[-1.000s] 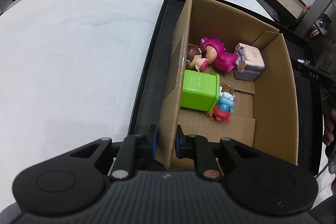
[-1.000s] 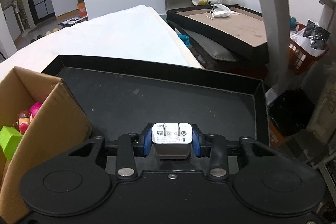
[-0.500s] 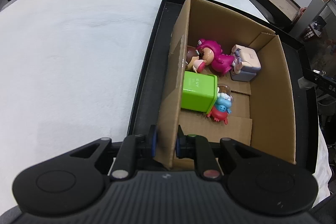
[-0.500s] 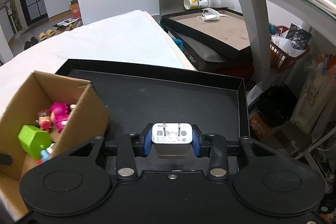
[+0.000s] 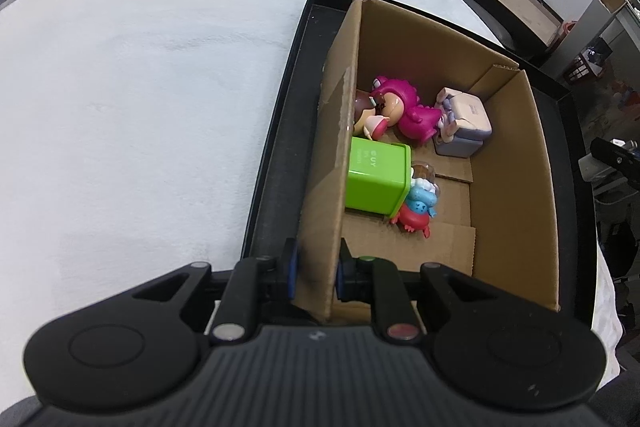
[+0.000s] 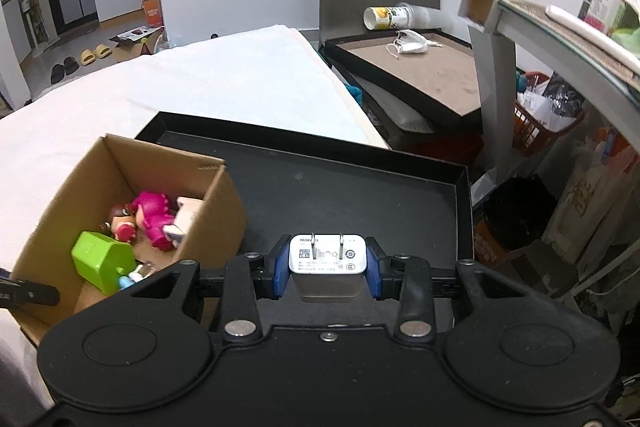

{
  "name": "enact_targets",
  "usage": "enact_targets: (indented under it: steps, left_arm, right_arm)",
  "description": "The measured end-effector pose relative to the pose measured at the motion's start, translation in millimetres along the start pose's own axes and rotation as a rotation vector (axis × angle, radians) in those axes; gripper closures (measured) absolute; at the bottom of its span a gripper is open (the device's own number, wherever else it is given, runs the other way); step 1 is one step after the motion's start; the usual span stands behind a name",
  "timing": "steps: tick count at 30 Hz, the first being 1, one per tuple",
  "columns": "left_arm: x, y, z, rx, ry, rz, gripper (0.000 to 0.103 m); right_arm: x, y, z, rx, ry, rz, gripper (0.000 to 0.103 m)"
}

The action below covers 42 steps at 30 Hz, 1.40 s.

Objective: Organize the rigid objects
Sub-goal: 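Carry the charger with the right gripper over the box and release it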

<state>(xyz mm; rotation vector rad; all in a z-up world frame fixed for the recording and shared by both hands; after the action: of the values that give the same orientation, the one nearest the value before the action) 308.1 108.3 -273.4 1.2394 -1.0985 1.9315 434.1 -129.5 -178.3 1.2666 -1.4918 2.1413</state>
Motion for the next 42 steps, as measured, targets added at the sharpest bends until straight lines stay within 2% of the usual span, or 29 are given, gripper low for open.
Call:
enact_targets:
  steps: [14,26,35,42]
  left_arm:
    - [-0.1,-0.2,-3.4,0.010,0.033,0.001,0.085]
    - [0.3,0.3,-7.5,0.024,0.065,0.003,0.084]
    - [0.6,0.0,-9.5,0.022,0.081,0.001,0.083]
    - [1.9,0.2,-9.7,0.024,0.093,0.003,0.082]
  right_arm:
    - [18.6,-24.7,-56.6,0.079,-0.043,0.023,0.066]
    - [13.2,-31.5,-103.5,0.158,-0.085,-0.007,0.066]
    - [-0.5,-21.9,-121.2,0.187,-0.074,-0.063,0.066]
    - [-3.5,-20.9,-124.1,0.198,-0.058,-0.067,0.066]
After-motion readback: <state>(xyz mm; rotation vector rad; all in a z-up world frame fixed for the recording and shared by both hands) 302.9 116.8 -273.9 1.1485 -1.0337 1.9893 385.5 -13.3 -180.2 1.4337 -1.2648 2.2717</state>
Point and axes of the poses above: each gripper's, at about its wrist camera, not at the fingertips, and x roughly against the way its jaws point, z to its right, y to its underside, the point moved 7 cm from there along -x, roughly the way its jaws point, and after that the axes turned 4 degrees about x, right-handed, at the moved point
